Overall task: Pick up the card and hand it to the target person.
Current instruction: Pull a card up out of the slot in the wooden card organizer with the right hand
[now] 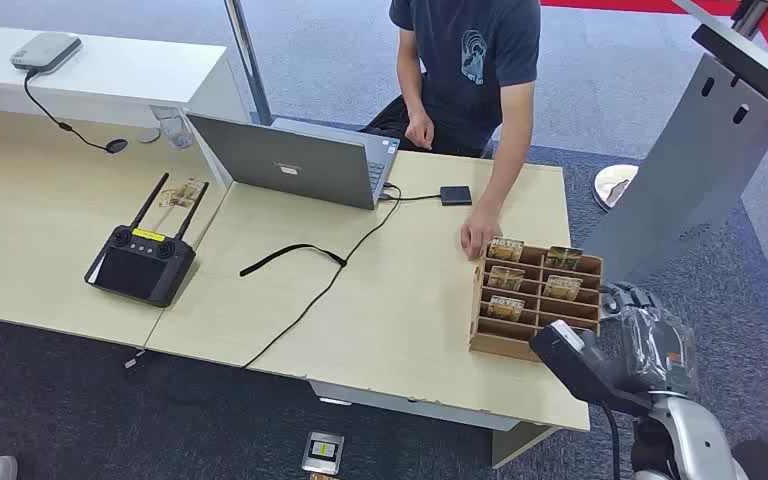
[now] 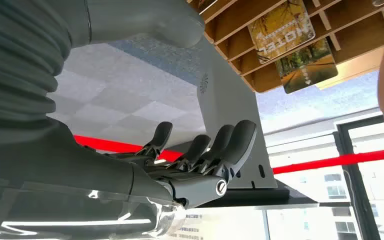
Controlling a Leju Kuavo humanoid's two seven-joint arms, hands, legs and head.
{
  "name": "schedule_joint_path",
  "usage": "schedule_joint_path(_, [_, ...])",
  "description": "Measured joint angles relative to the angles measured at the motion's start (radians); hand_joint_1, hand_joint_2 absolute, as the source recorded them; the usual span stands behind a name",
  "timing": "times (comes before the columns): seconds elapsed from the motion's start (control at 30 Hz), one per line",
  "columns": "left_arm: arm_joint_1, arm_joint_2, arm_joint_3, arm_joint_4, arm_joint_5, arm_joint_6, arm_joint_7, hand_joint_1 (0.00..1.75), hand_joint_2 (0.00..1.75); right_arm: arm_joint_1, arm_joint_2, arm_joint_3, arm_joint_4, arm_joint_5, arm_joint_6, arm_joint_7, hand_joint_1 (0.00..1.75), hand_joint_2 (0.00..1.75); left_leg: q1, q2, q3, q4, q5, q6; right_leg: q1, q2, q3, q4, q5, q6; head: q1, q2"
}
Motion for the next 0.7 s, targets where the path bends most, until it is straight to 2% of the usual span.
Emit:
schedule_joint_path(0.2, [-0.001,0.001,-0.005,-0.001,0.006,0.003,0.012,0.0,0.0,-0.048,0.043,0.028,0.087,-0.013,-0.017,-0.035,0.68,1.75,0.0,0.001,0.001,-0.001,0.0,0.0,0.0,0.001,0.0,-0.001,0.001,0.0,0.0,0.0])
schedule_joint_path(0.37, [0.0,0.0,-0.002,-0.003,0.015,0.007,0.01,0.0,0.0,-0.082,0.07,0.05,0.172,-0.026,-0.027,-0.053,0.75,1.75,0.0,0.001,0.001,-0.001,0.0,0.0,0.0,0.001,0.001,-0.001,0.001,0.0,0.0,0.0])
schedule_joint_path(0.57, [0.0,-0.001,0.001,-0.003,0.027,0.016,0.011,0.0,0.0,-0.108,0.081,0.064,0.262,-0.05,-0.052,-0.071,0.79,1.75,0.0,0.0,0.002,-0.001,0.0,0.0,0.0,0.0,0.002,-0.001,0.0,0.0,0.0,0.0])
schedule_joint_path(0.7, [0.0,-0.002,0.001,-0.004,0.034,0.019,0.012,0.0,0.0,-0.113,0.083,0.07,0.296,-0.066,-0.067,-0.073,0.75,1.75,0.0,0.0,0.002,-0.001,0.0,0.0,0.0,0.0,0.002,-0.001,0.0,0.0,0.0,0.0])
